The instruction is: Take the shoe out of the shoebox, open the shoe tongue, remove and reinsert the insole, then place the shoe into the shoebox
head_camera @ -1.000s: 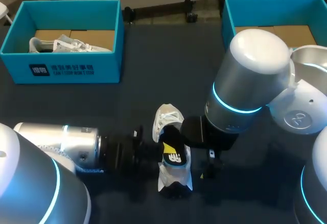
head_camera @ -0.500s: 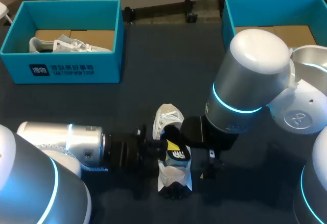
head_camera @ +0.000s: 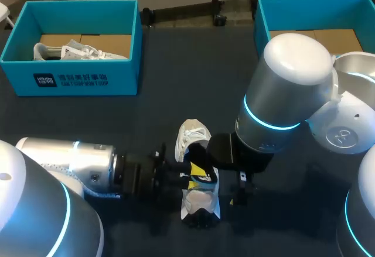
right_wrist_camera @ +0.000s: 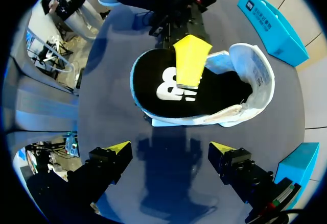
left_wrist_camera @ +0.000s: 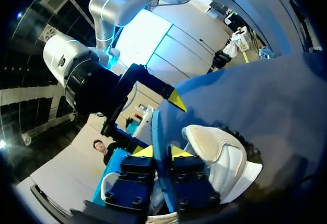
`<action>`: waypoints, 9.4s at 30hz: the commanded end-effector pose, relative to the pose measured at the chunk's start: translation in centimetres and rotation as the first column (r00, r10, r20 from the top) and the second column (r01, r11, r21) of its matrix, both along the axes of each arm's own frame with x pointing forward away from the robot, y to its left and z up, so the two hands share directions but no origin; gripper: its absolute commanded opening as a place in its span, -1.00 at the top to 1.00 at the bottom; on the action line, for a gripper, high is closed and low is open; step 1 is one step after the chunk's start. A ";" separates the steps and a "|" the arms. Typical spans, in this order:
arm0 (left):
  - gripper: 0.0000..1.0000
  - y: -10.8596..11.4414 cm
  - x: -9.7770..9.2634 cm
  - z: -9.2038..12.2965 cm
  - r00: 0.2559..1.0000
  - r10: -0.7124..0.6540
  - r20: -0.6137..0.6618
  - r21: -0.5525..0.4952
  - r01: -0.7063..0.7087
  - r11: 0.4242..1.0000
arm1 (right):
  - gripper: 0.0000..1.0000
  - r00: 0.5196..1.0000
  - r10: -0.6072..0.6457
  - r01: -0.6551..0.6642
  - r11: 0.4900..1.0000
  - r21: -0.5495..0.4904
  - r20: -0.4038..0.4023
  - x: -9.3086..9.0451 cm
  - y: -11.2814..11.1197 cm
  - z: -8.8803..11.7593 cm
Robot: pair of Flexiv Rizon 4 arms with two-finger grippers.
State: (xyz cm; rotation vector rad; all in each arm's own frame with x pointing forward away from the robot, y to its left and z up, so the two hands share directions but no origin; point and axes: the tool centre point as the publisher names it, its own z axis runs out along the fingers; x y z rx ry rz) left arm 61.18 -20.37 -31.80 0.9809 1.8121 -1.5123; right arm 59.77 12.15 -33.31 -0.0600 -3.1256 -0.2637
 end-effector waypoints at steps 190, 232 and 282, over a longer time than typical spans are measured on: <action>1.00 11.3 1.6 9.3 0.902 -0.326 -0.283 0.823 0.402 0.401 | -1.00 1.000 -0.012 0.012 1.000 -0.003 -0.026 2.4 -12.8 6.9; 1.00 2.6 1.1 3.5 0.758 -0.567 -0.323 0.915 0.404 0.019 | -1.00 1.000 -0.012 0.012 1.000 -0.003 -0.026 2.4 -12.8 6.9; 1.00 2.4 -1.7 -7.7 0.728 -0.574 -0.376 0.908 0.414 -0.069 | -1.00 1.000 -0.012 0.012 1.000 -0.003 -0.026 2.4 -12.8 6.9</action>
